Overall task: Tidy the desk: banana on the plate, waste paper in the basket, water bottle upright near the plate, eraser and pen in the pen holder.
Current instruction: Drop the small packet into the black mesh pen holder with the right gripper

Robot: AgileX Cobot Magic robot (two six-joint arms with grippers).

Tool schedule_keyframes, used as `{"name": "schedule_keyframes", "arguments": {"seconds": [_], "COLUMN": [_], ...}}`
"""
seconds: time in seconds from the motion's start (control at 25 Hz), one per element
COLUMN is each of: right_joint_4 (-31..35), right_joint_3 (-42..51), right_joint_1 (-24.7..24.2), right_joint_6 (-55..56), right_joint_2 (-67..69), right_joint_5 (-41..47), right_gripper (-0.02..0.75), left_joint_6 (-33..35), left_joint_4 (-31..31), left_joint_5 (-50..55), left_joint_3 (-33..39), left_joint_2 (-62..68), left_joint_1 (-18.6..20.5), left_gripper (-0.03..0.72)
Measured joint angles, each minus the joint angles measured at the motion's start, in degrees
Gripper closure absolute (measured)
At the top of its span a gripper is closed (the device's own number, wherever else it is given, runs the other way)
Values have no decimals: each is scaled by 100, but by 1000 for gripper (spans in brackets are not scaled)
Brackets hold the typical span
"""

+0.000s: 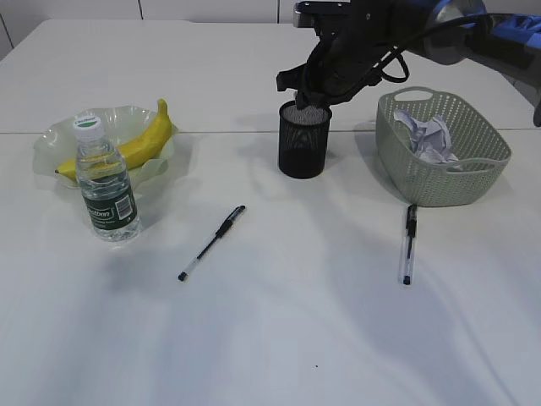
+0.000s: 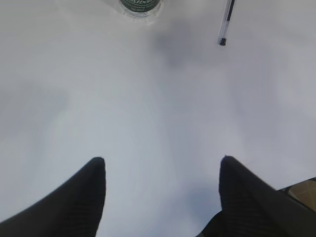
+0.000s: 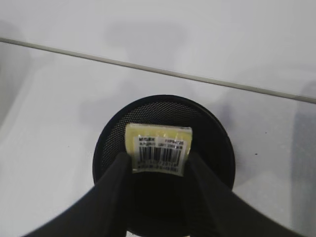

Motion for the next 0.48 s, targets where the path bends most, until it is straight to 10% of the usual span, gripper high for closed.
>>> {"name": "schedule_keyframes", "arguments": {"seconds": [0.48], "right_joint_4": [0], "right_joint_3": [0], "right_joint_1": [0], "right_joint_6": [-66], "right_joint_2": [8], "right_joint_5": [0], "right_gripper": [489], "left_joint_6": [0], "left_joint_4": [0], "left_joint_5": [0], "left_joint_3": [0], "left_joint_2": [0], "left_joint_1": [0], "left_gripper": [172]}}
